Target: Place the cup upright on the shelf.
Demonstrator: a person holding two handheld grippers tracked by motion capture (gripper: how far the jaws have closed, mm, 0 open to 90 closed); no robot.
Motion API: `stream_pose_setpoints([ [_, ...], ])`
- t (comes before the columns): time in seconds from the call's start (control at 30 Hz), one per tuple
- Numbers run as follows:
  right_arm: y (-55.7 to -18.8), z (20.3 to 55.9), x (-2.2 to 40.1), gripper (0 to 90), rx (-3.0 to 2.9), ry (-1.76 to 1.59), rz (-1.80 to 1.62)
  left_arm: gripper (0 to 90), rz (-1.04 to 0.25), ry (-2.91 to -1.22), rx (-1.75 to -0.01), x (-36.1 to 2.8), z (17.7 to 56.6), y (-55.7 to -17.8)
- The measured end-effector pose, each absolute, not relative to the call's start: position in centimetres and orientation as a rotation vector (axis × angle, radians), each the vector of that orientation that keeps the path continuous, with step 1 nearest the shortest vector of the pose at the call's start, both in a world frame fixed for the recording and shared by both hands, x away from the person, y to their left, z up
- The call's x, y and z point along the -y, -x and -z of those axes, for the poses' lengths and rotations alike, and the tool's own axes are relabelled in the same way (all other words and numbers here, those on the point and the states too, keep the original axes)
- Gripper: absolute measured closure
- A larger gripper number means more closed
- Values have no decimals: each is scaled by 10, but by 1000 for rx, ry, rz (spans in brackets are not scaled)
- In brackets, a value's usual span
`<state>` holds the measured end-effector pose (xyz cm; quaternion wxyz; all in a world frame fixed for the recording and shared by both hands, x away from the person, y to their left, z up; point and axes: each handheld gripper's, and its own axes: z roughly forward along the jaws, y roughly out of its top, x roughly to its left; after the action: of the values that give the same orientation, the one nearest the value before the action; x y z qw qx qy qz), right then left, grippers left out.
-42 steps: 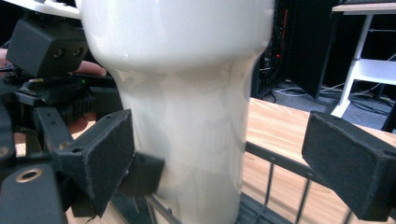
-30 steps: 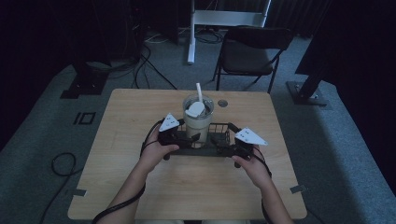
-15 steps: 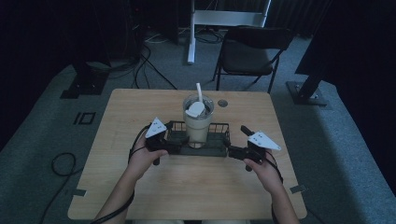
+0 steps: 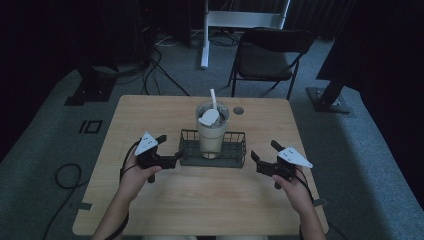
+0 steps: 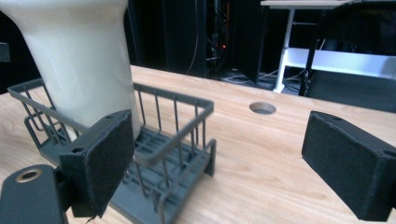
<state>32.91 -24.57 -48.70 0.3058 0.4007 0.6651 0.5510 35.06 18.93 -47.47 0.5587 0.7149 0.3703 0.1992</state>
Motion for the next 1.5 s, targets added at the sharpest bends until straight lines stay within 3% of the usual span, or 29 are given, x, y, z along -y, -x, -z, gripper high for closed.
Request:
stream_pose_setpoints([
  [0.77,-308,516,289,93,-1727,-1179,-1382,53,-557,-1669,-1019,-255,502,-319],
  [1.5,-293,537,315,93,-1749,-1292,-1275,54,-632,-1749,-1294,-310,530,-281],
])
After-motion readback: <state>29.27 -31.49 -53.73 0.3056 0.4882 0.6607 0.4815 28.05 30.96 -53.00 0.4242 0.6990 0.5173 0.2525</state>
